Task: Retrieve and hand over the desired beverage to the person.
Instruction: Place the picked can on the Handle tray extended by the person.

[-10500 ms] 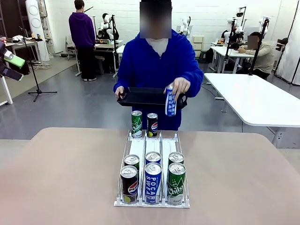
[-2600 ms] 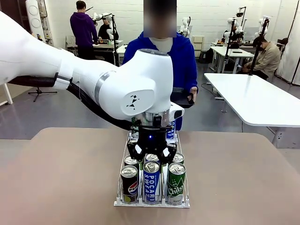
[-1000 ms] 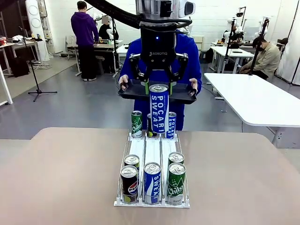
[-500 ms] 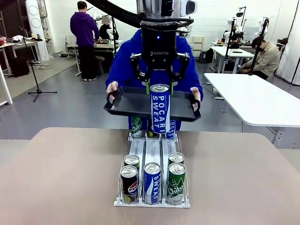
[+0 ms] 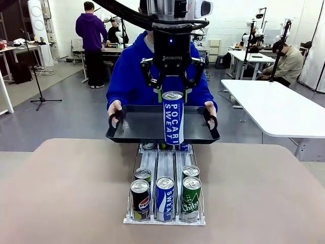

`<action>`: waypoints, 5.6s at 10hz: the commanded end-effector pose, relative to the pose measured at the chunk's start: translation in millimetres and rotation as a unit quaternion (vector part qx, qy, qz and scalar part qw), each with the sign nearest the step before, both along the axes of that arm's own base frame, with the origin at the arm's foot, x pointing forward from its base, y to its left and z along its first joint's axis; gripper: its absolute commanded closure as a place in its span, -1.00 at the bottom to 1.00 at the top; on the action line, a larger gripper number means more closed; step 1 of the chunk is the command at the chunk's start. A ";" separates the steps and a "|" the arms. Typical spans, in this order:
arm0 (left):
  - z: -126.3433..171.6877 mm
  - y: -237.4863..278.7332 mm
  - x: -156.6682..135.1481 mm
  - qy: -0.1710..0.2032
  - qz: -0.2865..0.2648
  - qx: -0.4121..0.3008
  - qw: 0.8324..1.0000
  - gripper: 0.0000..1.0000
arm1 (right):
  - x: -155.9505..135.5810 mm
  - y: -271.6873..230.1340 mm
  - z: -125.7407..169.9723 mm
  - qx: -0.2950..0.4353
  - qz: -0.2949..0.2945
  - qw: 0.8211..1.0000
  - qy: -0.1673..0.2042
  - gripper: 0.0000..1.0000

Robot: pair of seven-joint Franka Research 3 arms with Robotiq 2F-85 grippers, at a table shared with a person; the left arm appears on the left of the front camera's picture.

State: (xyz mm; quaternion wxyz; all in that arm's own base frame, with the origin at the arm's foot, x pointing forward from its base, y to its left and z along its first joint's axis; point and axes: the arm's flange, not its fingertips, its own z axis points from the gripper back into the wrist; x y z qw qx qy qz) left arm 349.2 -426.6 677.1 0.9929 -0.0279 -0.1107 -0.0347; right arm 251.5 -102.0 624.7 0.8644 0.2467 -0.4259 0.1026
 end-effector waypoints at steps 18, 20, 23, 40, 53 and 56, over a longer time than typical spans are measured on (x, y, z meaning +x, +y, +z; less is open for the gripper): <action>36.2 74.6 134.9 -0.030 0.023 0.000 0.999 -0.16 | 2.1 0.2 -2.3 0.008 0.007 1.000 -0.002 -1.00; 46.8 93.5 176.7 -0.041 0.036 0.007 0.998 -0.16 | 2.1 0.2 -2.3 0.008 0.007 1.000 -0.002 -1.00; 51.7 106.6 206.2 -0.037 0.058 0.011 0.998 -0.16 | 2.1 0.2 -2.3 0.008 0.007 1.000 -0.002 -1.00; -40.9 103.9 232.5 0.028 0.041 0.039 0.998 -0.16 | 2.1 0.2 -2.3 0.008 0.007 1.000 -0.002 -1.00; -14.6 109.0 210.5 0.032 0.004 0.035 0.999 -1.00 | 2.1 0.2 -2.3 0.008 0.007 1.000 -0.002 -1.00; 18.5 126.2 137.0 0.005 -0.062 0.021 0.998 -1.00 | 2.1 0.2 -2.3 0.008 0.007 1.000 -0.002 -1.00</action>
